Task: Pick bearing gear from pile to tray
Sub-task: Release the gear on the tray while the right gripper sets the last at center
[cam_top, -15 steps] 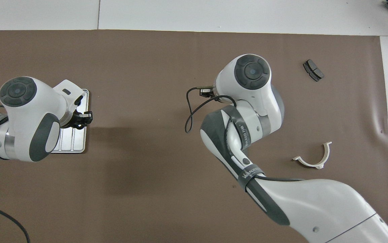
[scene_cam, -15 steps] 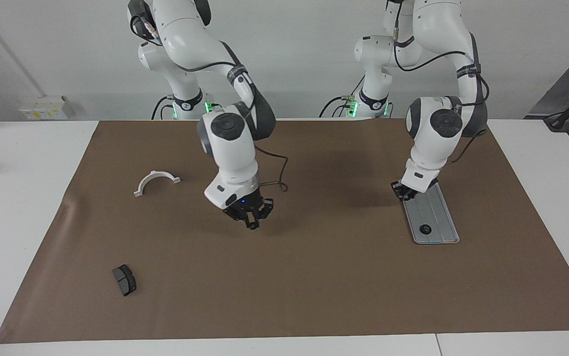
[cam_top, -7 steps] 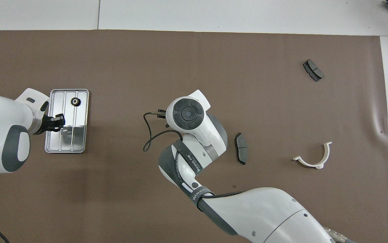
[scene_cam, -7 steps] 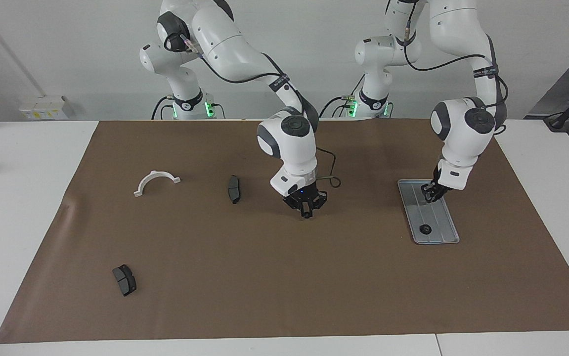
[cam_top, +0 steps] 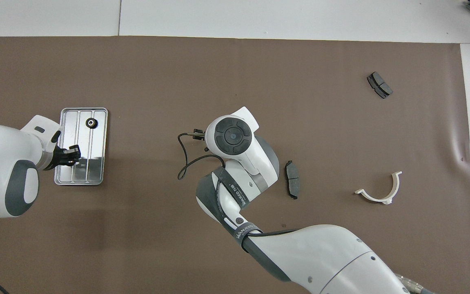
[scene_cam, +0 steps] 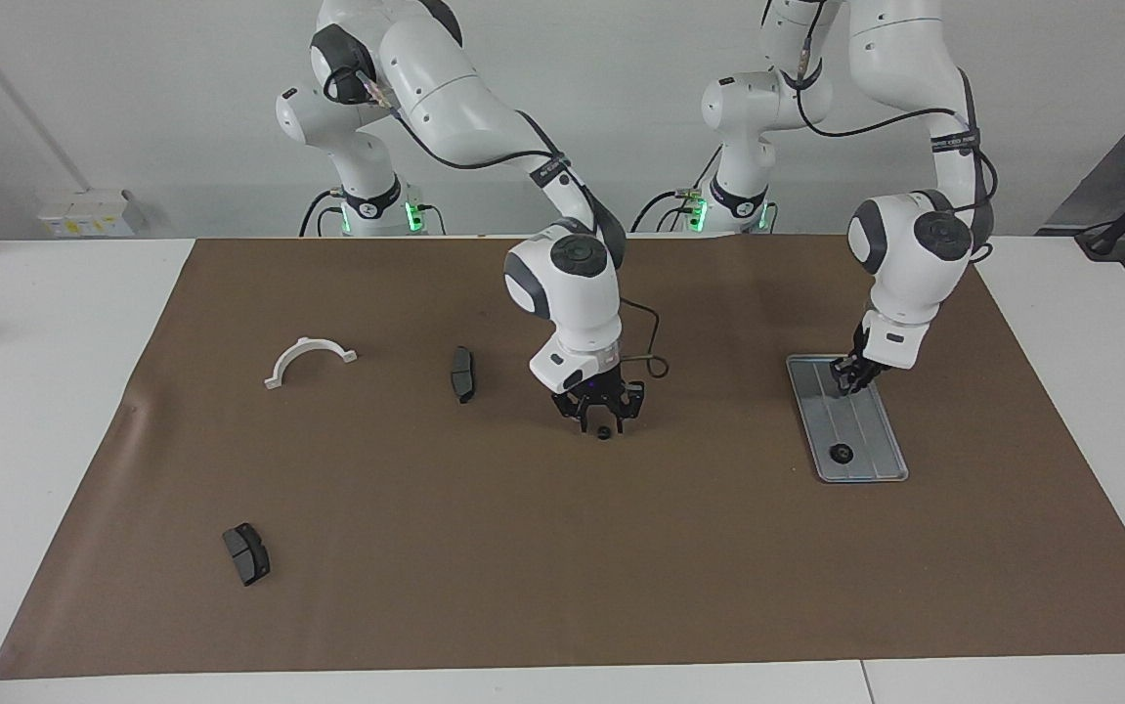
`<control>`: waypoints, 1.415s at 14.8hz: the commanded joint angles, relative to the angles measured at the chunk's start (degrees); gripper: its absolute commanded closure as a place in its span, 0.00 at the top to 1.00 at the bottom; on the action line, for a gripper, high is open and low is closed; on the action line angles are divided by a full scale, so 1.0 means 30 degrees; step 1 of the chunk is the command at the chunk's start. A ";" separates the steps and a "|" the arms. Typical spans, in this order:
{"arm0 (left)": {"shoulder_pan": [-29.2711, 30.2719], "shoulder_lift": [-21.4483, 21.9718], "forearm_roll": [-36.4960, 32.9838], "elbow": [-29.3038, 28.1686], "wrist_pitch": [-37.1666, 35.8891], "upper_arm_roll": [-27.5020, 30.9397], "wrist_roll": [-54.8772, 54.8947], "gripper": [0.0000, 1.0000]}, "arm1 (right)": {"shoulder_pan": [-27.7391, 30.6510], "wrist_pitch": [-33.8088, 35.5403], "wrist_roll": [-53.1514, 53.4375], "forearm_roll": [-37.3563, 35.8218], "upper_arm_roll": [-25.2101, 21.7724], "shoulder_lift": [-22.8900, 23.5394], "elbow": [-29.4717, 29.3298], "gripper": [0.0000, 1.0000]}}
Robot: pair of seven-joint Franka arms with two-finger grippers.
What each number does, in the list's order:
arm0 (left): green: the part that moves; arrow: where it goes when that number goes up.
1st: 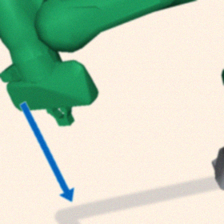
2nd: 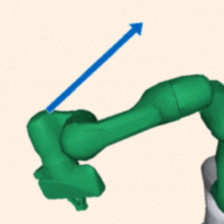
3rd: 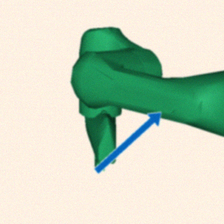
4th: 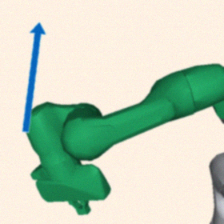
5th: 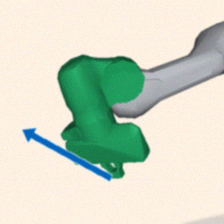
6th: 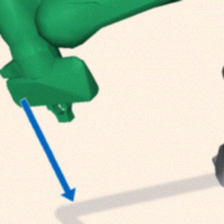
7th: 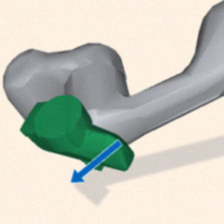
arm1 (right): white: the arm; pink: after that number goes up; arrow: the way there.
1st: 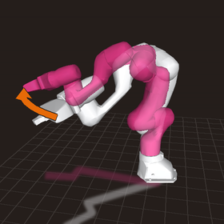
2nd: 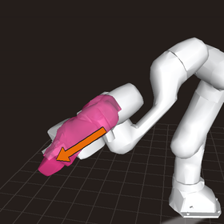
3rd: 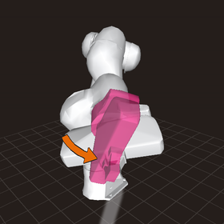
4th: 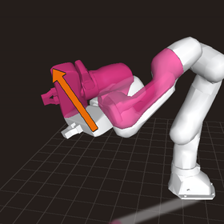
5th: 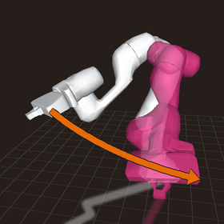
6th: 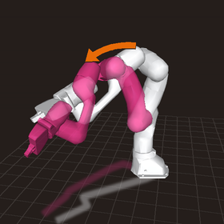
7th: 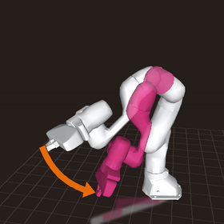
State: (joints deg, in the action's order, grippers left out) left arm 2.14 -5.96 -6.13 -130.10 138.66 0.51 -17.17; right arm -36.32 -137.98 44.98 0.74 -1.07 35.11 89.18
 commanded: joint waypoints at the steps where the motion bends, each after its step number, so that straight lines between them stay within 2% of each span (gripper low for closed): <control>1: 0.0019 0.0697 -0.0388 -0.0726 0.0507 -0.0051 -0.0018 0.66 | 0.1465 0.0347 -0.0661 -0.0305 -0.0083 -0.1298 0.0067 1.00; 2: 0.0019 0.0668 -0.0388 -0.0609 0.0449 -0.0051 0.0041 0.78 | 0.2197 0.0986 -0.1565 -0.0335 -0.0026 -0.1826 0.0126 1.00; 5: -0.0186 0.0550 -0.0417 0.0736 -0.1156 -0.0109 0.0770 0.85 | 0.4044 0.3564 -0.4877 -0.0277 -0.0026 -0.3671 0.0097 1.00; 7: -0.0565 0.0667 -0.0447 0.1322 -0.1368 -0.0110 0.1271 0.99 | 0.5129 0.4854 -0.5381 -0.0277 -0.0054 -0.4784 0.0068 1.00; 11: -0.2555 0.0346 -0.0622 0.2875 -0.1602 -0.0081 0.1213 1.00 | 0.7122 0.7725 -0.8013 -0.0277 -0.0055 -0.6631 0.0068 1.00; 16: -0.5687 -0.0210 -0.0623 0.4138 -0.1925 -0.0110 0.0951 1.00 | 0.9582 1.0887 -0.9421 -0.0072 -0.0025 -0.8945 0.0185 1.00; 21: -0.9144 -0.2754 -0.0623 0.6594 -0.2041 -0.0052 -0.2385 1.00 | 1.1314 1.3615 -1.1561 0.0016 -0.0083 -1.0588 0.0097 1.00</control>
State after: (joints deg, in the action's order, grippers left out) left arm -21.43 -9.37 -6.46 -115.83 134.20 -0.72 -20.41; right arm -4.52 -99.26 13.06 0.42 -2.07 5.54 88.34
